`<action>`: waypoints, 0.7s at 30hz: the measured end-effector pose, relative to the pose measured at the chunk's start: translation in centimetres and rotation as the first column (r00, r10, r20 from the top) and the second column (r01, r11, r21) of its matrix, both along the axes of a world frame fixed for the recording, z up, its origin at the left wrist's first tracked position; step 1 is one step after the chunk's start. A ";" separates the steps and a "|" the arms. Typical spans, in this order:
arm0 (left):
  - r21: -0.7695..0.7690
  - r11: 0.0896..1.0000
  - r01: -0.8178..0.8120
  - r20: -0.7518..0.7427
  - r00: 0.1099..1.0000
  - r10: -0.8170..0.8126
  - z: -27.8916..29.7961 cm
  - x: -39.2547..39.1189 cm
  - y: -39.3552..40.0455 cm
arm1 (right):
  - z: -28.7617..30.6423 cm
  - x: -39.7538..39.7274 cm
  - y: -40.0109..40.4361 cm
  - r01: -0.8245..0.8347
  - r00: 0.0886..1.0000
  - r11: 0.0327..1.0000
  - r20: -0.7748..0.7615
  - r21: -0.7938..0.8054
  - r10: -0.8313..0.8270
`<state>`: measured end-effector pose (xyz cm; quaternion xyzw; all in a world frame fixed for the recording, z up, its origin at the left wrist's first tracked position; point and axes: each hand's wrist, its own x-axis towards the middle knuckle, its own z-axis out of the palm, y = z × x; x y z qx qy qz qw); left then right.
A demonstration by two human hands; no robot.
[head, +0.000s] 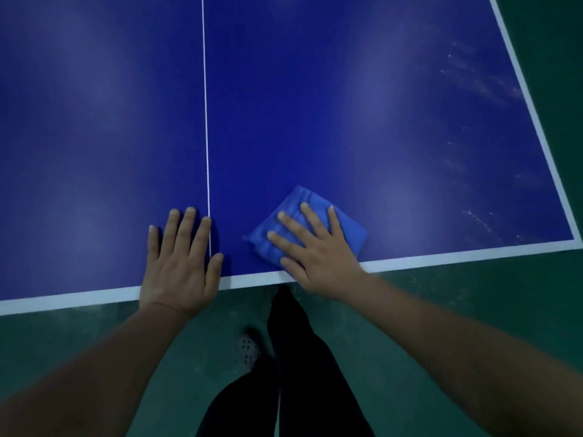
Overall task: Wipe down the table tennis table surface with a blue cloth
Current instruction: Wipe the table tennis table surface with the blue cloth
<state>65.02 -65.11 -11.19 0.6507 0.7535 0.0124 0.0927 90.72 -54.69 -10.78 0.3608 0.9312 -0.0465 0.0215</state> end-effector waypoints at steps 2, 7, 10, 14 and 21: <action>-0.007 1.000 0.009 0.000 1.000 -0.009 0.0 0.0 0.0 | -0.1 3.1 1.5 -0.112 0.993 0.994 0.042 -0.015 0.113; -0.005 1.000 0.004 -0.004 1.000 -0.004 -0.2 0.0 0.0 | 1.0 3.6 9.8 0.397 0.914 0.916 0.115 -0.050 -0.390; -0.011 1.000 0.010 0.001 1.000 -0.010 -0.1 -0.1 -0.2 | 0.9 -2.4 7.9 0.408 0.910 0.913 0.093 -0.029 -0.404; 0.003 1.000 0.004 0.025 1.000 -0.005 -0.2 -0.1 0.0 | 0.0 -1.5 -0.8 -0.285 0.957 0.958 0.055 -0.040 0.287; -0.009 1.000 0.000 0.025 1.000 0.000 0.0 -0.1 -0.1 | 0.5 3.6 8.8 0.077 0.988 0.996 0.140 -0.047 -0.070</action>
